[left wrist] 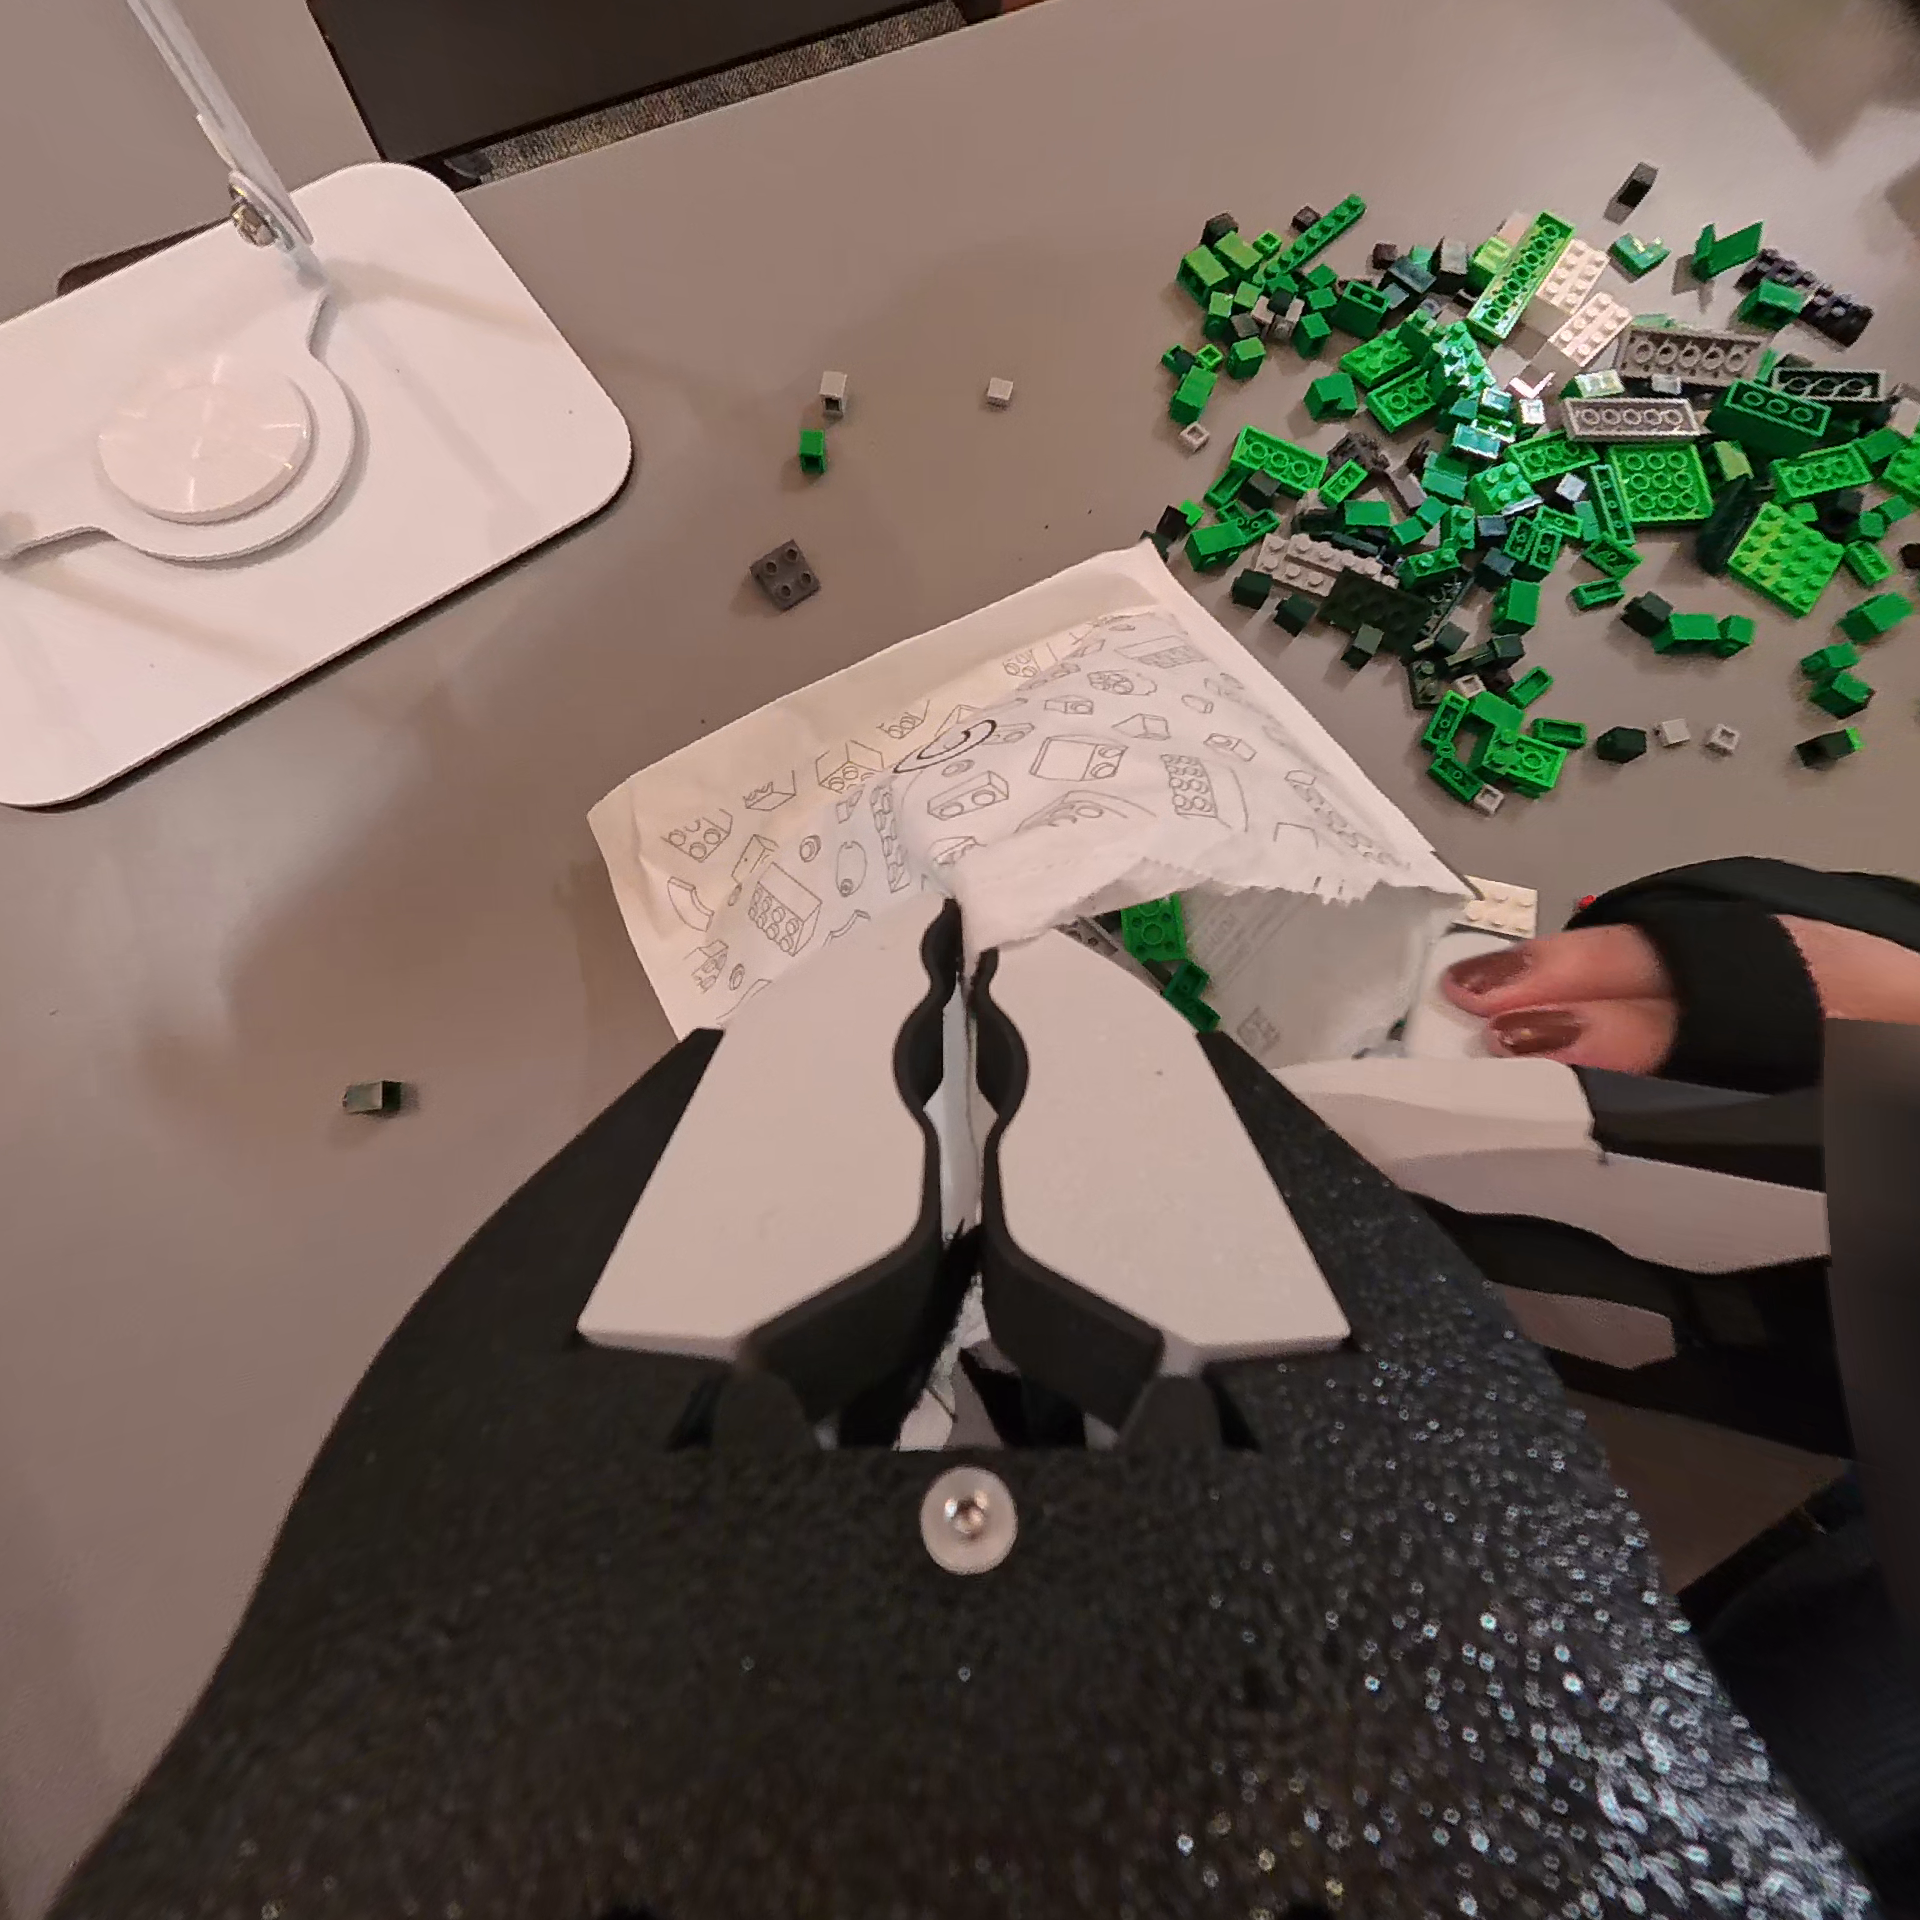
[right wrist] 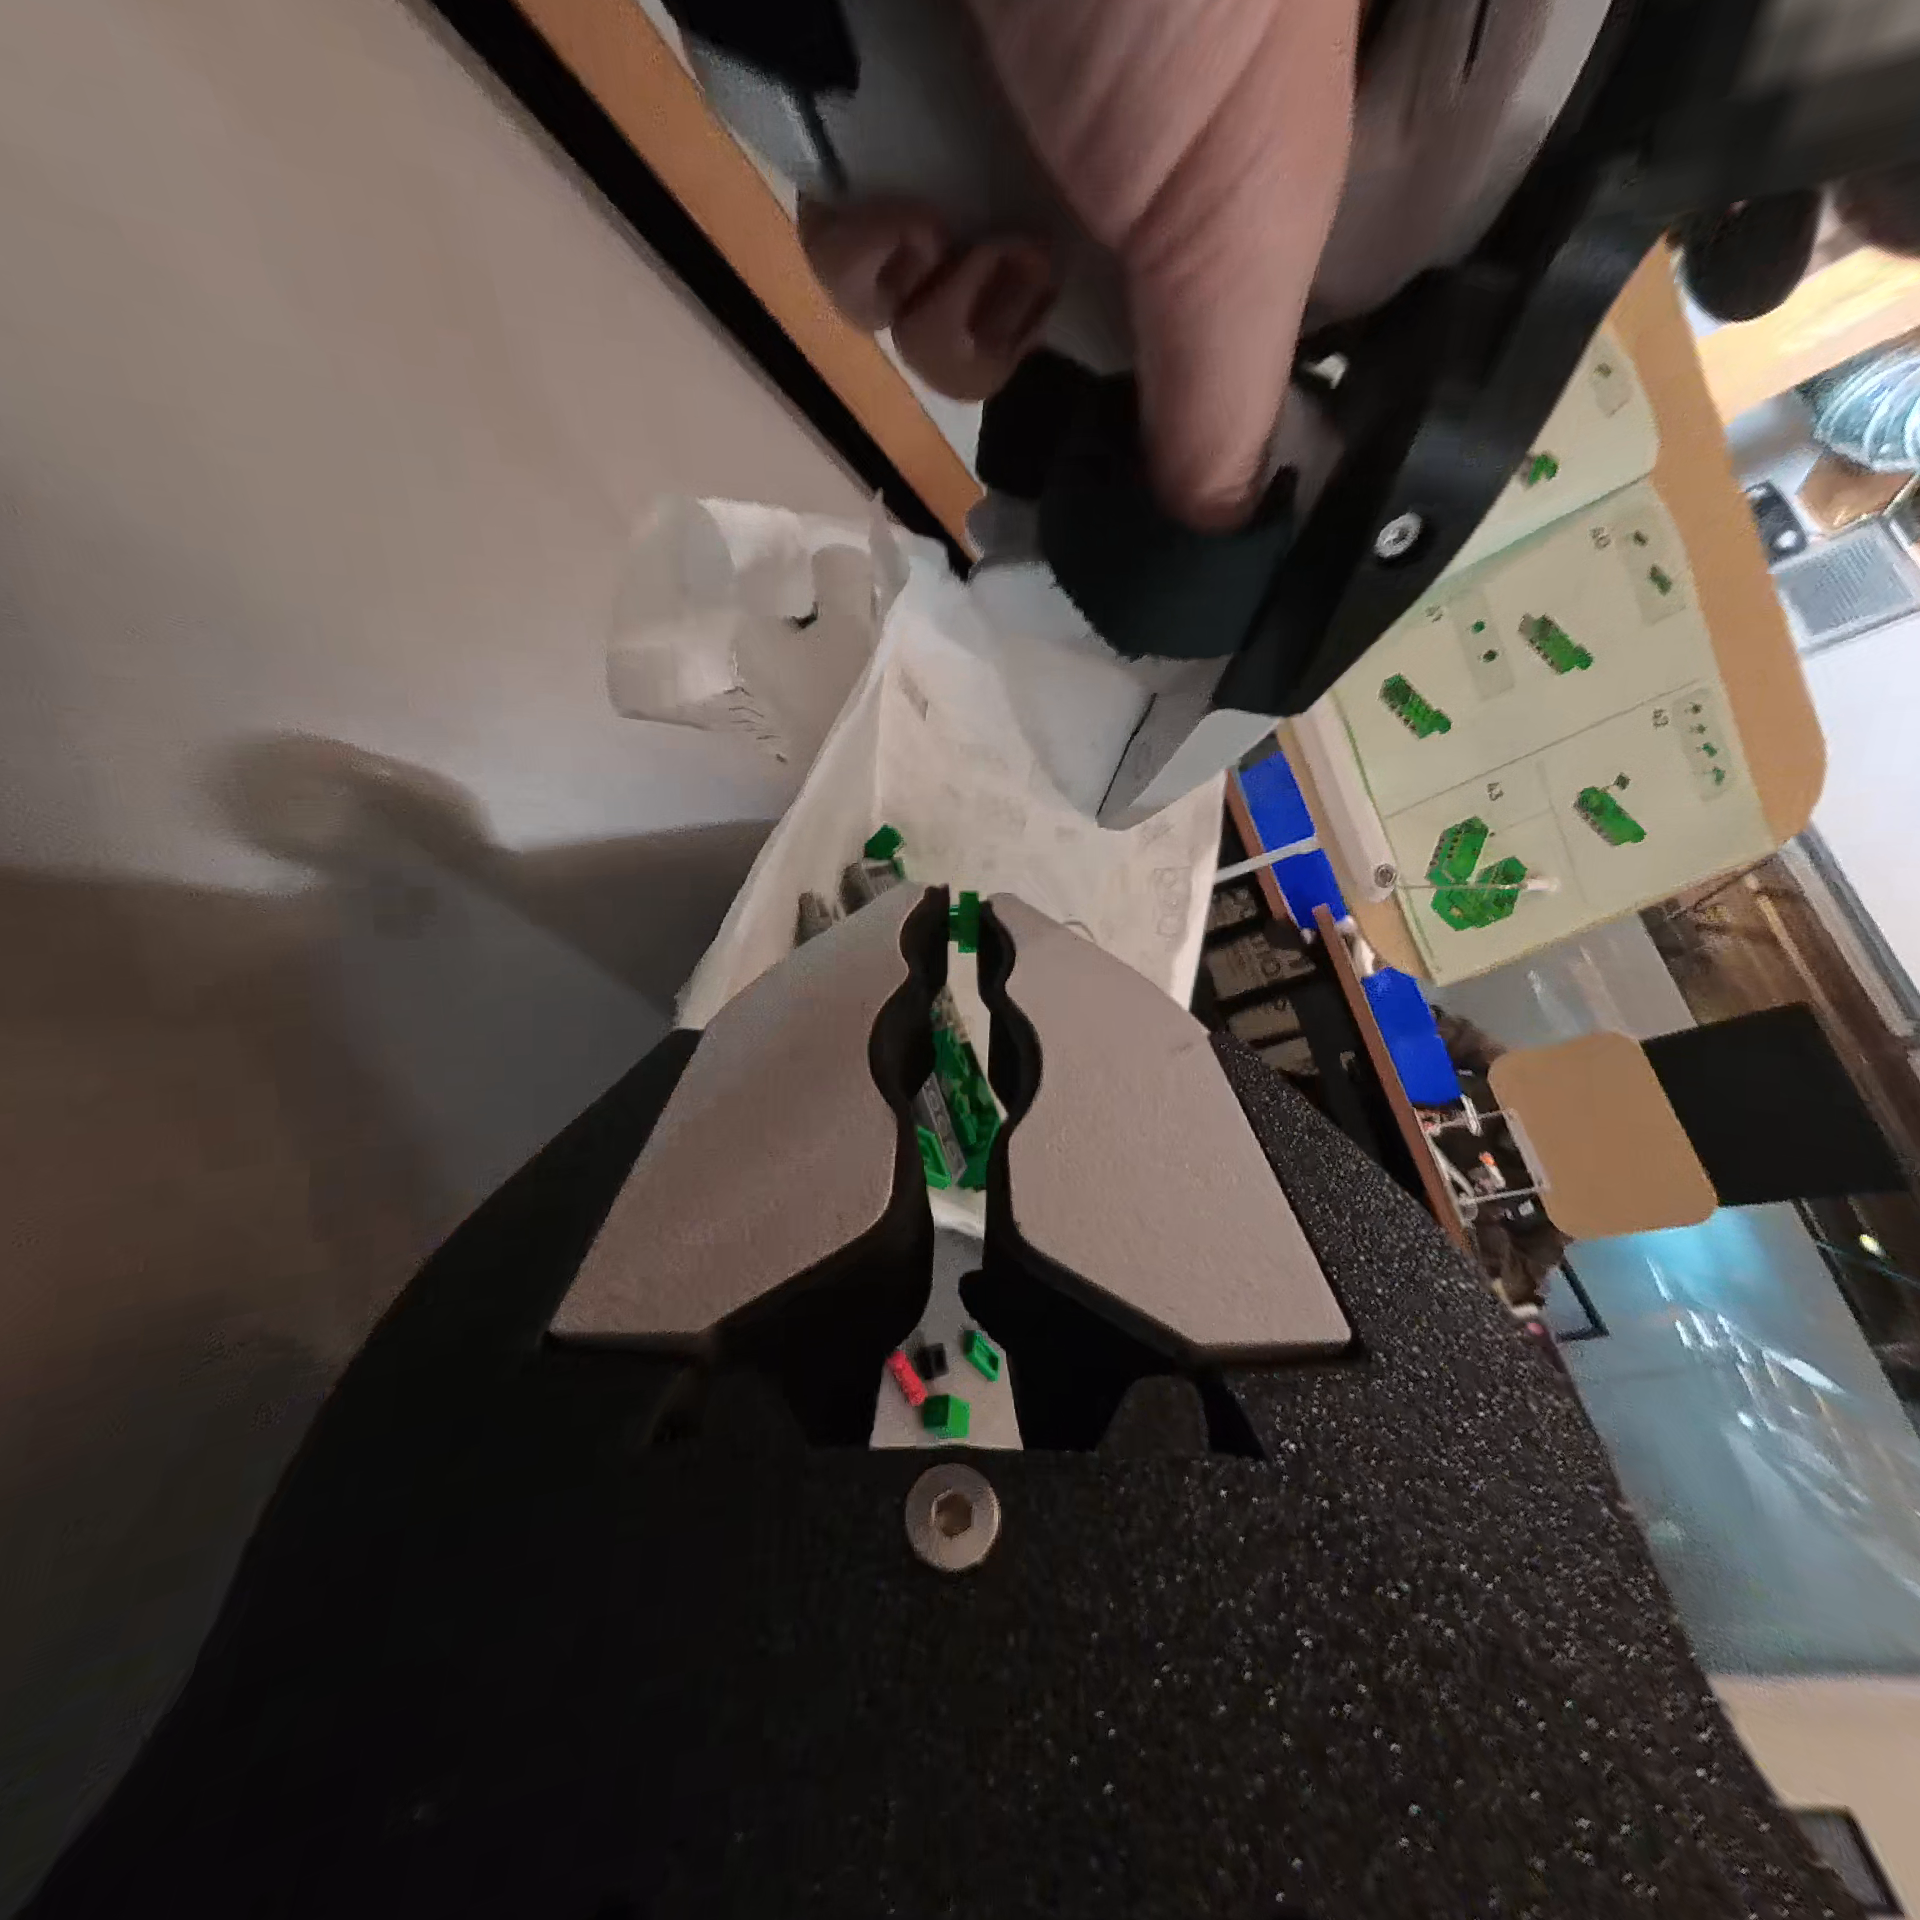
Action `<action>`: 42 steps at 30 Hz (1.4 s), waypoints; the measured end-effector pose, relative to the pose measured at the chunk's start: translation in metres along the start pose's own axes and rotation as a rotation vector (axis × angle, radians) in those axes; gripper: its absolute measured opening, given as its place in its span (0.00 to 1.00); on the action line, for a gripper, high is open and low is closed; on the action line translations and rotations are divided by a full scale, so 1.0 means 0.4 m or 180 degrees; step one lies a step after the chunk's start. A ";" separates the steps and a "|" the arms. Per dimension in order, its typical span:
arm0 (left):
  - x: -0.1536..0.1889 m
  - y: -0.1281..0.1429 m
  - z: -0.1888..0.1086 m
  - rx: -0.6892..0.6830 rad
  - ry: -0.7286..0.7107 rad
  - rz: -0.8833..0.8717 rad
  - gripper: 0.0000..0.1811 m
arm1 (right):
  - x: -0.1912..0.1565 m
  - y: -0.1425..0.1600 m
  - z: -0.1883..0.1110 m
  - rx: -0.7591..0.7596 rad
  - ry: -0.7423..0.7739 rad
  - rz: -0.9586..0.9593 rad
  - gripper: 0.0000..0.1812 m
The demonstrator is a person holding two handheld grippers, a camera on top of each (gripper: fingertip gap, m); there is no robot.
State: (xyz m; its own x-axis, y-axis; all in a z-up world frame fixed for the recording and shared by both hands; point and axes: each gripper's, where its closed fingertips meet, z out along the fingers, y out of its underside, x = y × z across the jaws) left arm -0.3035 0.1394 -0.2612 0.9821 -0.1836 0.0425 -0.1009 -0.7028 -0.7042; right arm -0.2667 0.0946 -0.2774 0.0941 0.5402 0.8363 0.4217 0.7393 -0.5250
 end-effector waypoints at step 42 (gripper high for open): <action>-0.094 0.020 -0.012 -0.0001 -0.0352 -0.0131 0.00 | 0.374 0.678 -0.462 -0.1861 0.1414 0.1779 0.00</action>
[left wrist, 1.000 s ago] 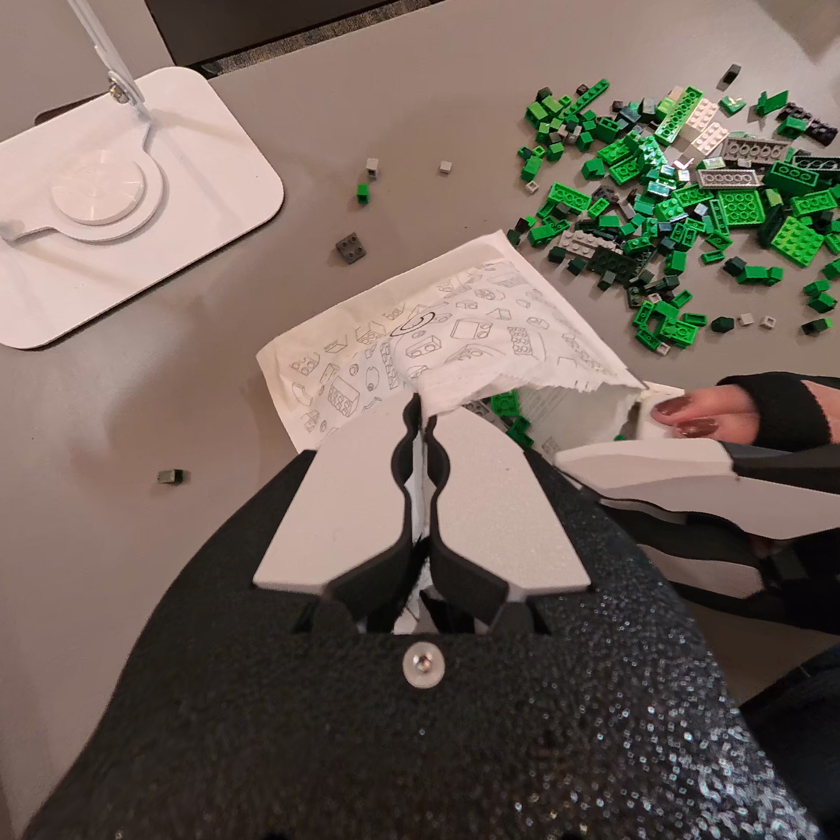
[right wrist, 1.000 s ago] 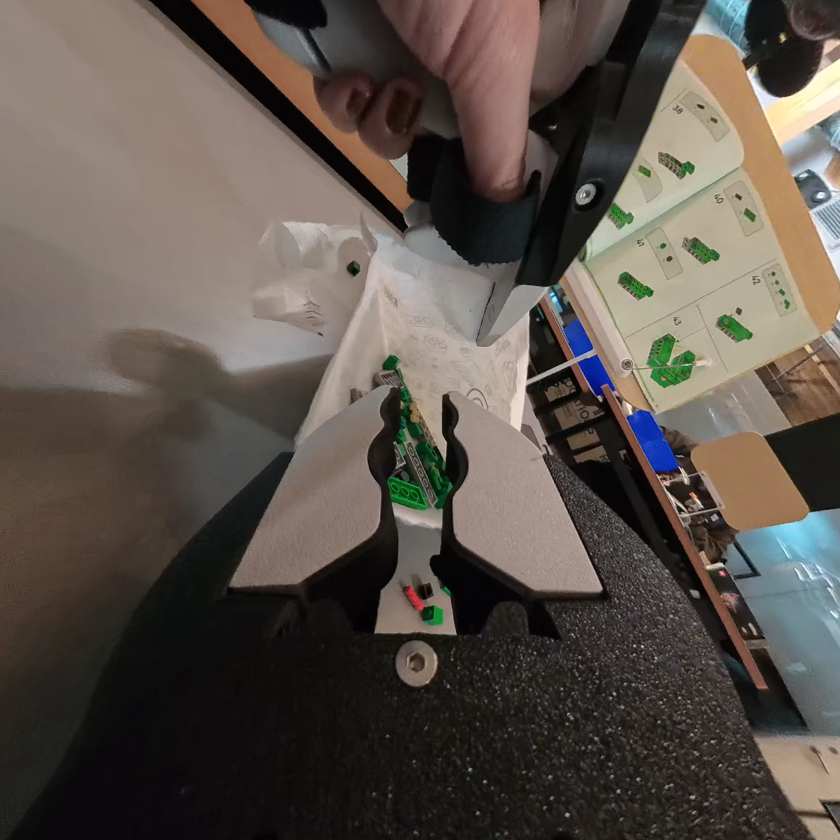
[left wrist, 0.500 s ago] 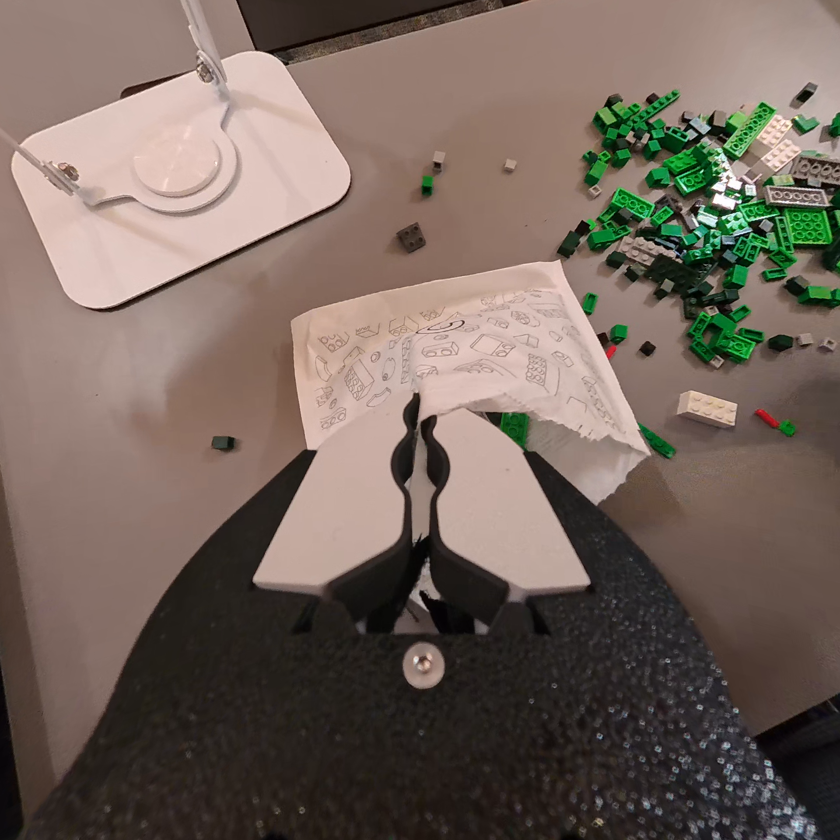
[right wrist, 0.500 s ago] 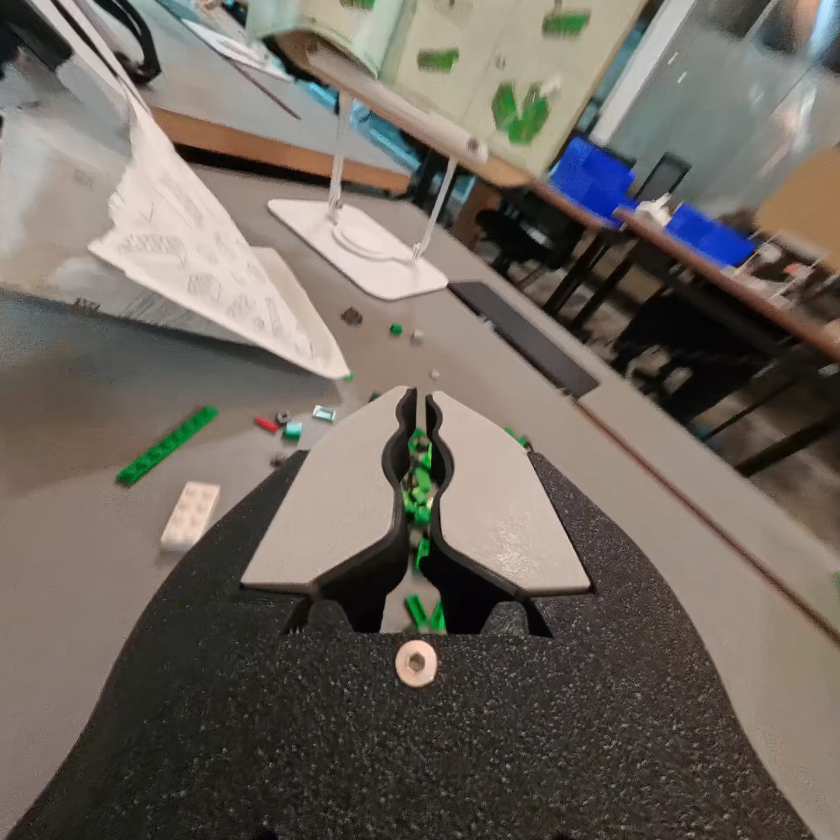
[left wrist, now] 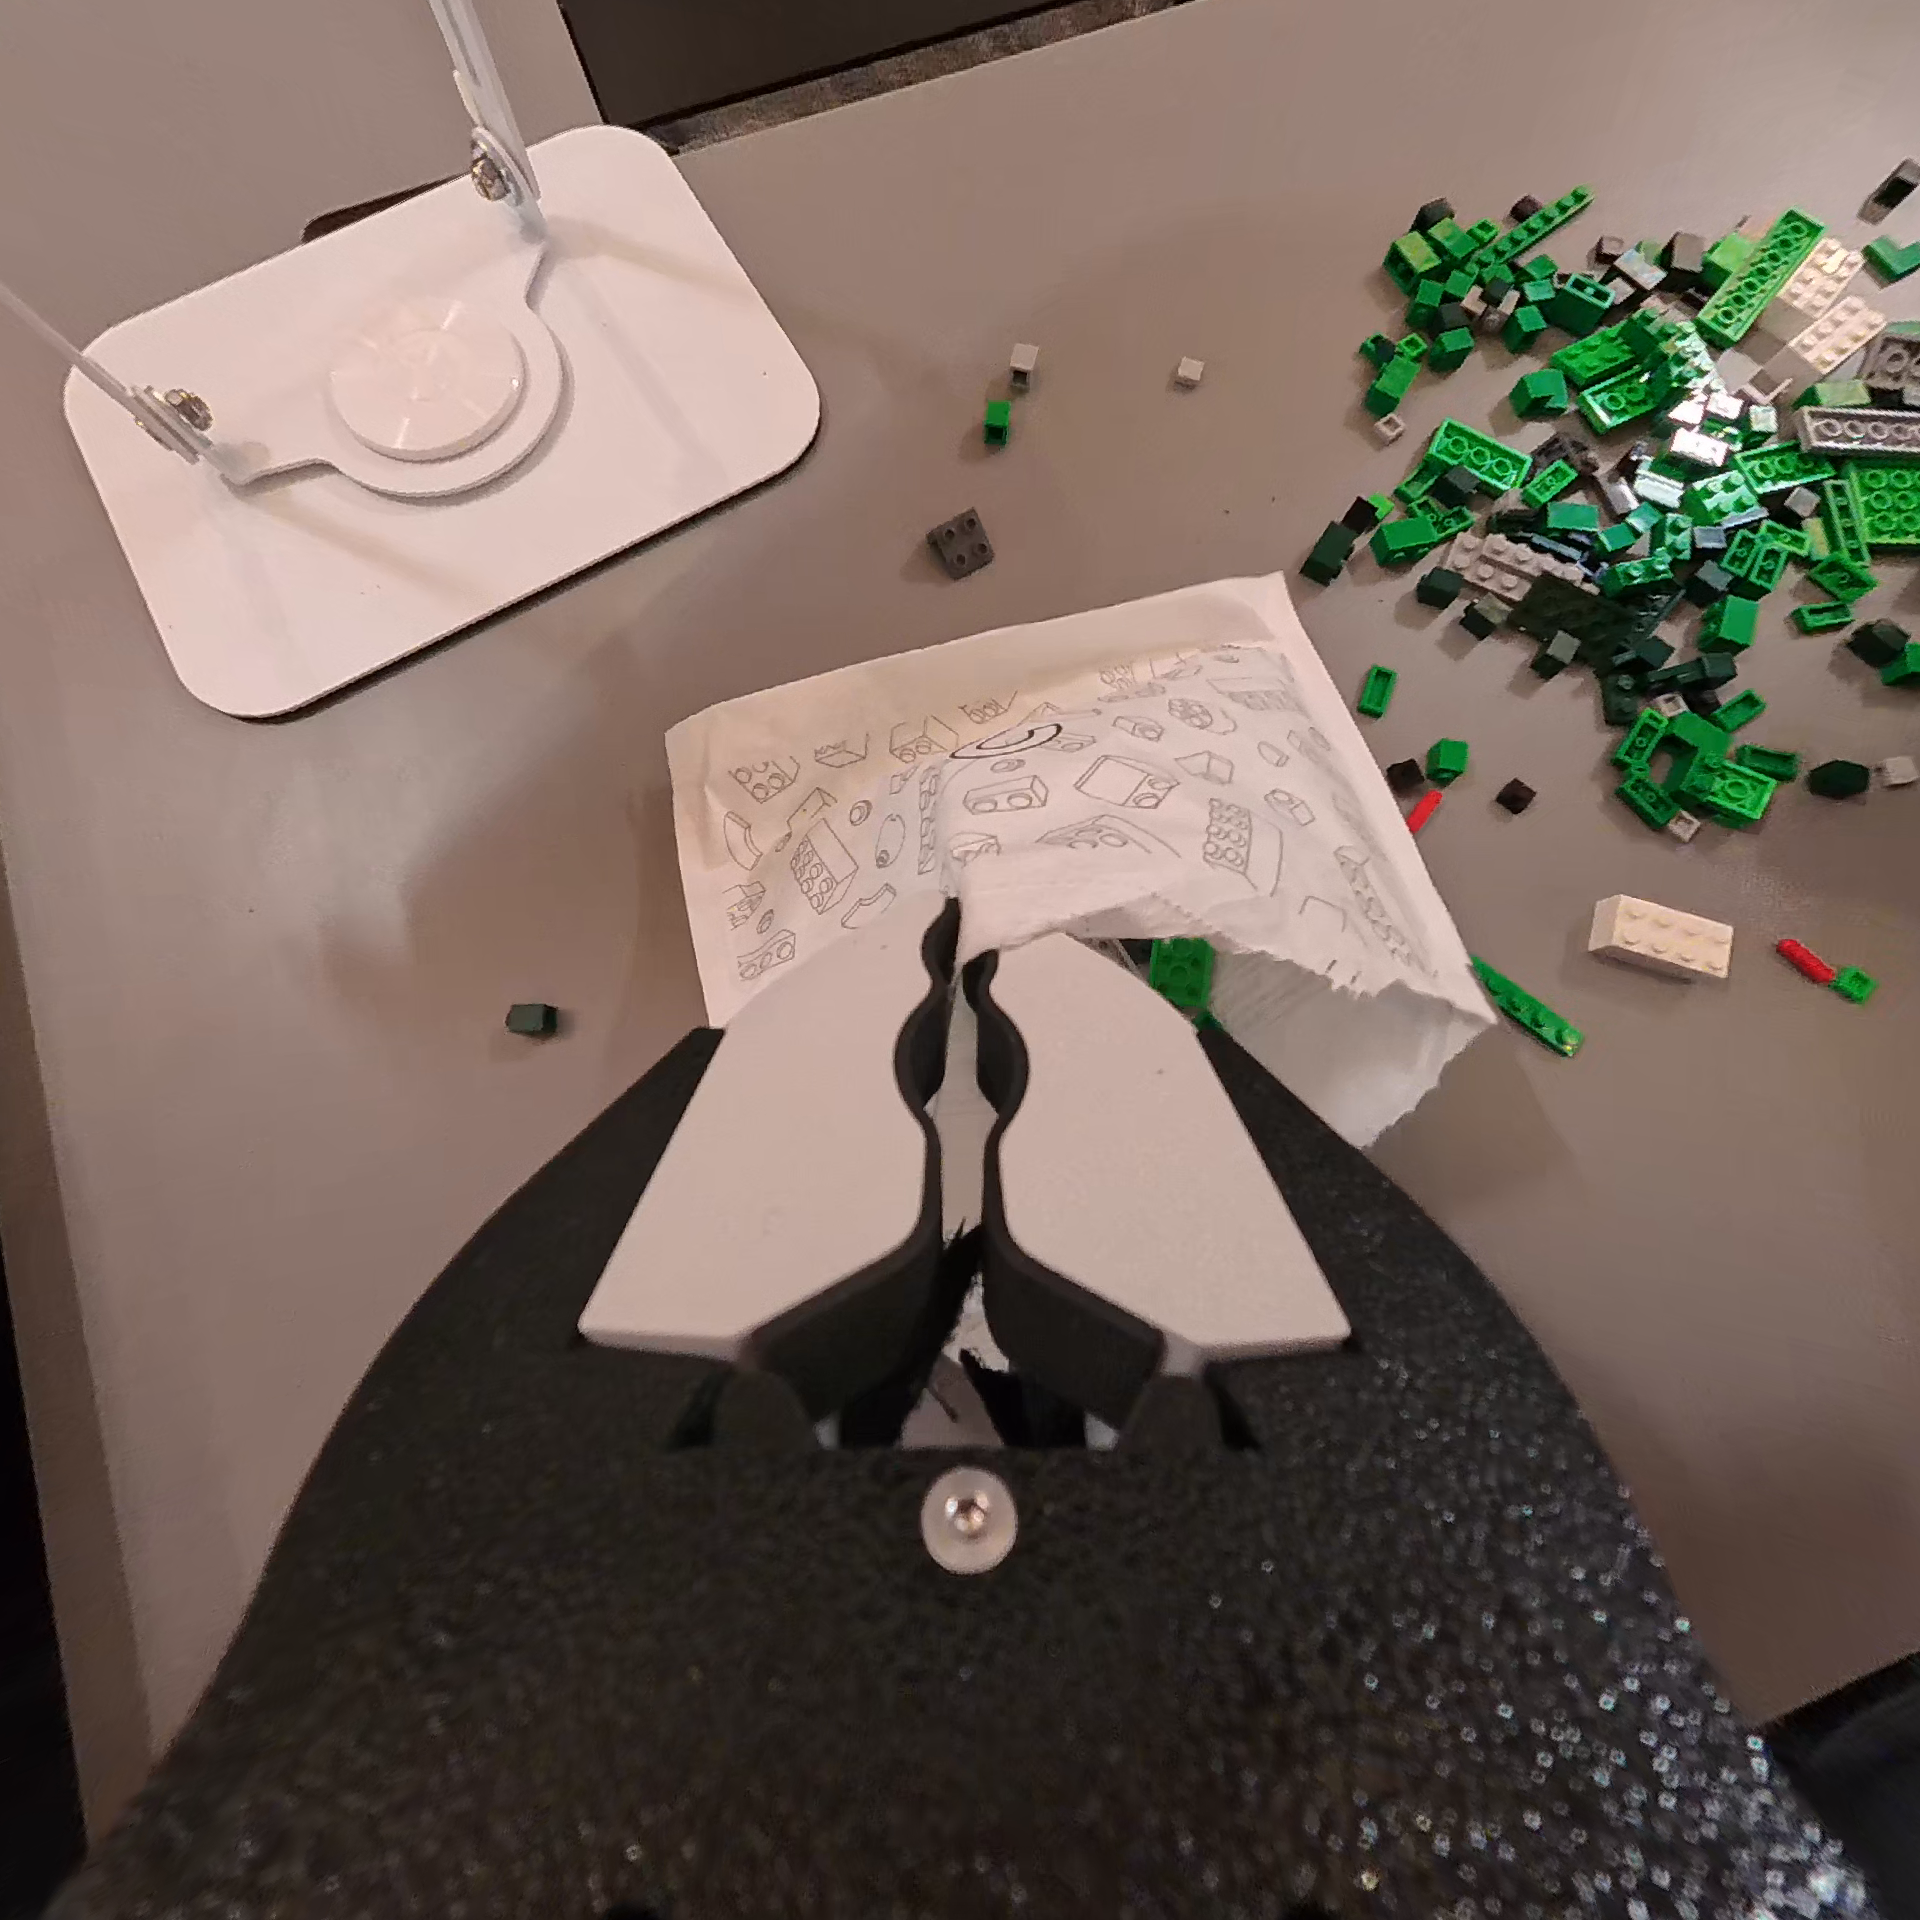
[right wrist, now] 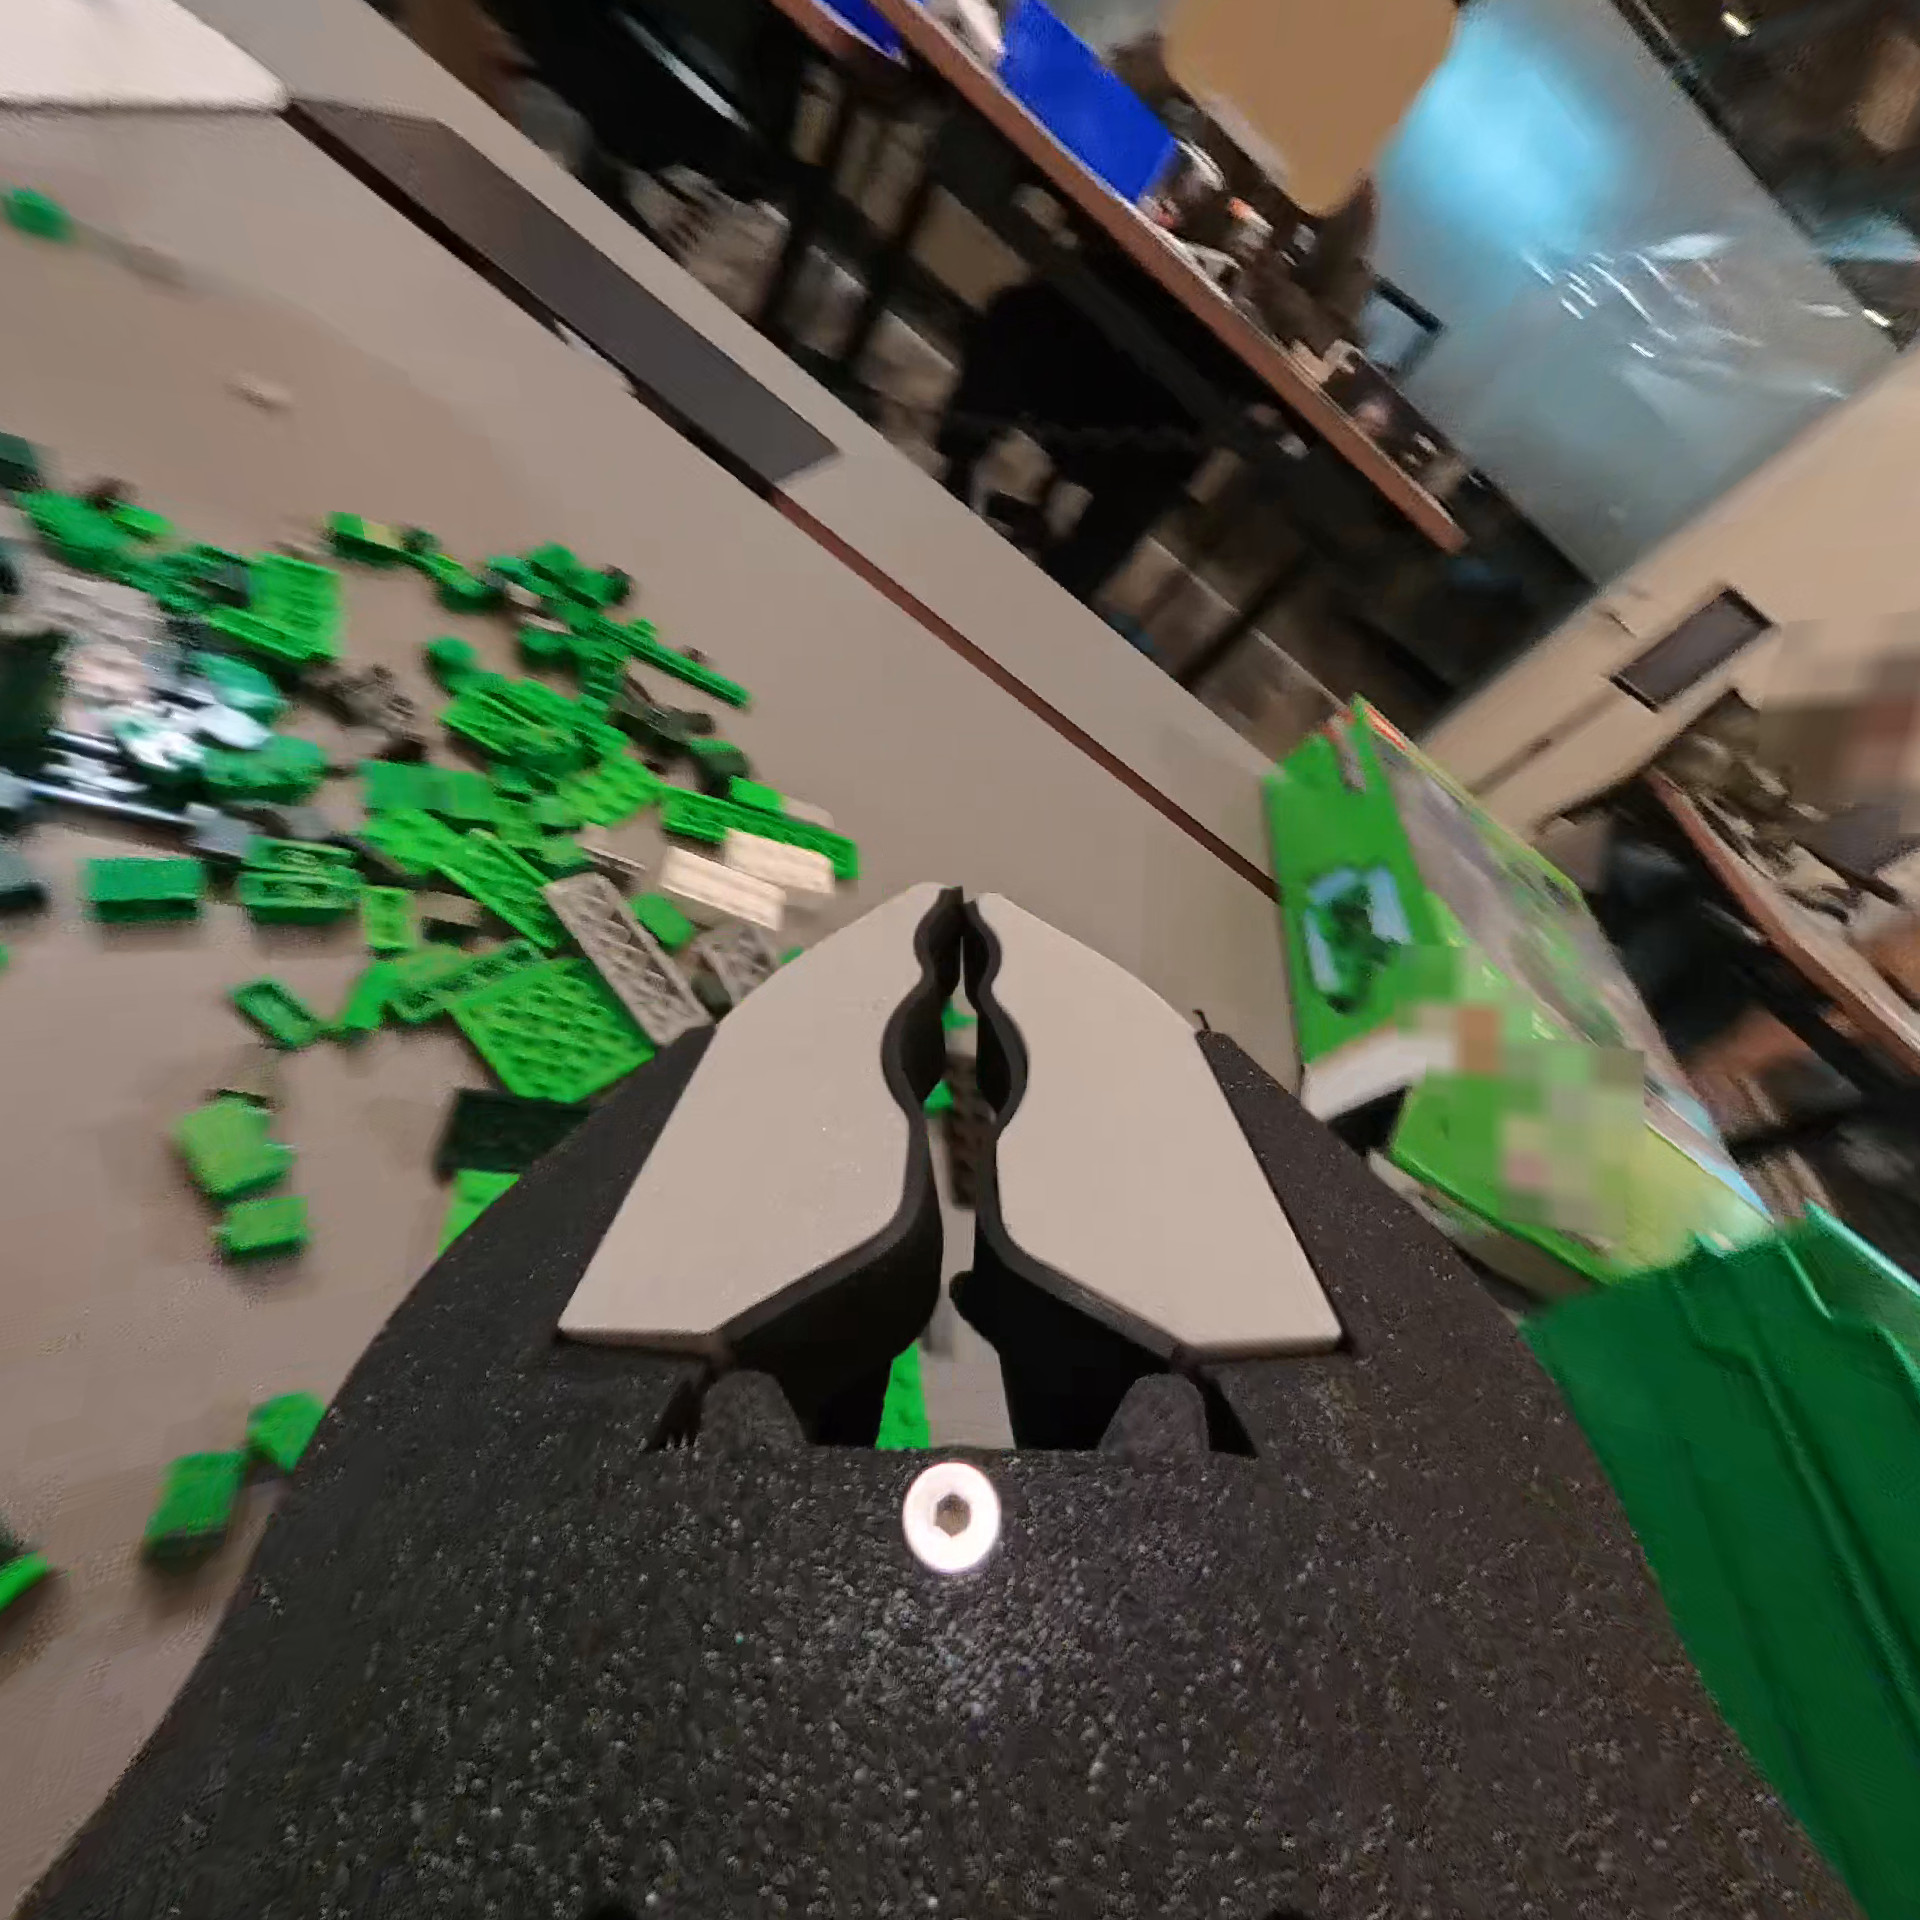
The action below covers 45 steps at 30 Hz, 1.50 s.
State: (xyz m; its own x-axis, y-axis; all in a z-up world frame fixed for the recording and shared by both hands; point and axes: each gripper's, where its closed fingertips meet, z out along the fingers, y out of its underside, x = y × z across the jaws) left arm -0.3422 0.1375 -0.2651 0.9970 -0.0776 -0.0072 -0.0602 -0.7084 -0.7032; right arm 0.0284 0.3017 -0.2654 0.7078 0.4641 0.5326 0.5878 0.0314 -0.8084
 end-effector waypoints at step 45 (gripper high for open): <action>0.042 -0.010 0.009 0.0028 0.0192 0.0203 0.00 | 0.089 0.161 0.027 -0.0231 -0.0011 0.0678 0.00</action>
